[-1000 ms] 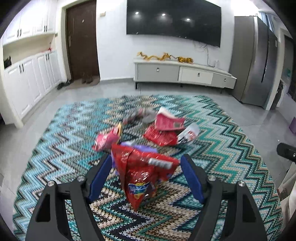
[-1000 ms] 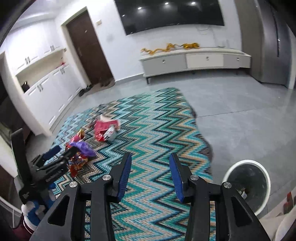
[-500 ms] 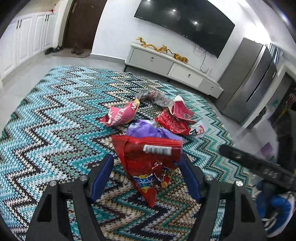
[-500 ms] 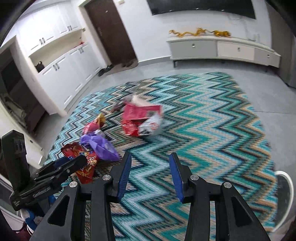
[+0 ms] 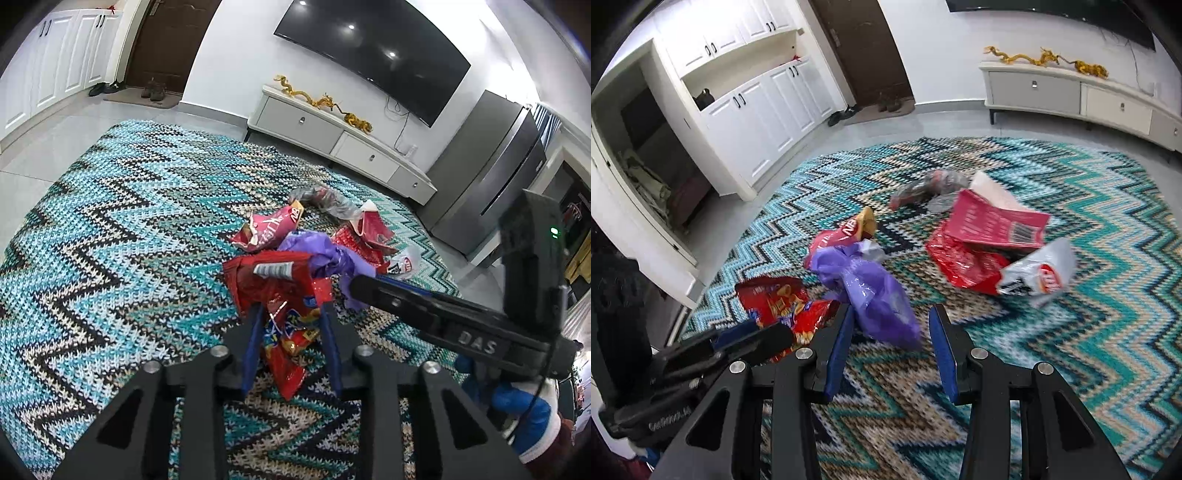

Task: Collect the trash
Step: 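Return to the pile, left gripper grasps red snack bag while right grasps purple bag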

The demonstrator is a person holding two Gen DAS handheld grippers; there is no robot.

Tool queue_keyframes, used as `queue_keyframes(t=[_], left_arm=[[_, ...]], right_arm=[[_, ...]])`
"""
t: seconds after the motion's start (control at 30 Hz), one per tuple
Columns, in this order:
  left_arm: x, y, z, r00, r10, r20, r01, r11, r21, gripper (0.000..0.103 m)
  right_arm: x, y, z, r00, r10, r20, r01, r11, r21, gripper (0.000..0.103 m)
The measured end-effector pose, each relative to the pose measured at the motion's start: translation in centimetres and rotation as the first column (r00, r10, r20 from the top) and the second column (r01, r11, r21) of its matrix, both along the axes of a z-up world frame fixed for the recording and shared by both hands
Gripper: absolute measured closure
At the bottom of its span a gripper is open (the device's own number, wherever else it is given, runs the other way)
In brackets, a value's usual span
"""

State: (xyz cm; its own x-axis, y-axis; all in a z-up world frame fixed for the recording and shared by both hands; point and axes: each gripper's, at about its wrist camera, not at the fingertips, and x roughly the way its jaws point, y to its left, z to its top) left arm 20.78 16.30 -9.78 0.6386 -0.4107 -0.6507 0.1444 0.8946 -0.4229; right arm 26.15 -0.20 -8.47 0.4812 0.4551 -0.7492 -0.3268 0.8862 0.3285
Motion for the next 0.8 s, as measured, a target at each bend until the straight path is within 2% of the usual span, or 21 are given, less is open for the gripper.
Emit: queue_keyframes(t=[0.2,0.27,0.3,0.57,0.8], left_arm=[[-1.2,1.2,0.4,1.000,0.015,0.002,-0.015,1.000,-0.010,0.084],[-2.0,1.9,0.8,1.000,0.022,0.008,-0.022,1.000,-0.006,0.086],[-2.2,2.1,0.9,1.000,0.025,0.010,-0.025,1.000,-0.002,0.086],[-5.0,3.4,3.1,0.998,0.052,0.045,-0.054,0.998,0.029,0.089],[-7.9,1.9,6.1,0.994,0.007,0.110,-0.010,1.000,0.027,0.089]], right_arm=[[0.9,1.3,0.0,1.000,0.018,0.004,-0.018,0.999,0.030,0.061],[1.2,1.9,-0.2,1.000,0.022,-0.008,-0.022,0.999,0.029,0.075],[1.2,2.0,-0.2,1.000,0.023,-0.007,-0.023,0.999,0.026,0.087],[-2.5,0.1,2.8,0.998,0.018,0.066,-0.021,0.999,0.038,0.091],[-8.5,-5.3,6.5,0.988,-0.070,0.139,0.059,0.995,0.076,0.091]])
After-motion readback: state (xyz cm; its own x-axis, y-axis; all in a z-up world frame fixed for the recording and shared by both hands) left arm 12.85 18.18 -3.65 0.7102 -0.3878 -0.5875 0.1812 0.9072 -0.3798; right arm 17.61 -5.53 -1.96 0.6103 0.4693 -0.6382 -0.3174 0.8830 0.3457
